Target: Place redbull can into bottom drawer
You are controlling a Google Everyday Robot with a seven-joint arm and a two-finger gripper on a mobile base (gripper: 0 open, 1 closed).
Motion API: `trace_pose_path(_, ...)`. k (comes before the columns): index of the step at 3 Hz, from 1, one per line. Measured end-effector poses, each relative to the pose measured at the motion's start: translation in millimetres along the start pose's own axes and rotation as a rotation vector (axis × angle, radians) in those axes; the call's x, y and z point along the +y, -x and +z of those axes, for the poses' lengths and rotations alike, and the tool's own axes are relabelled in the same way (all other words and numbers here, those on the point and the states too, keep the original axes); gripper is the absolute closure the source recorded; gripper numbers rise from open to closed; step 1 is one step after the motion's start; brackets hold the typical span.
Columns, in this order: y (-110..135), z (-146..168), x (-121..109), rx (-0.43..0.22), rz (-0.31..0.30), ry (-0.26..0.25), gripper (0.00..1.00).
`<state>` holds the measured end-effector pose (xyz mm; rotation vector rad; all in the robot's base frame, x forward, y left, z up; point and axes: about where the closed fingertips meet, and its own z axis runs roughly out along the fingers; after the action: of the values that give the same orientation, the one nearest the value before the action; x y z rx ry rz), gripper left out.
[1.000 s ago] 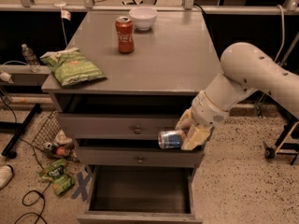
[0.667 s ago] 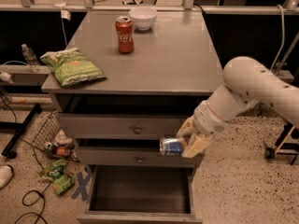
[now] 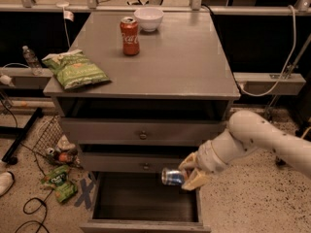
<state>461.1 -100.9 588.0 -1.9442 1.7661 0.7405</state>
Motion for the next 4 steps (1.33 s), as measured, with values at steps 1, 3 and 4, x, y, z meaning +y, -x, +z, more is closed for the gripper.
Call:
trace_pose_path(1,-20,46,-2,-0.037,0.023,-0.031,1.0)
trace_pose_path(3,-37,70,-8,-0.04,0.041,-0.046,1.0)
trace_pose_path(4,-63,108,-20,-0.066,0.048,-0.082,1.0)
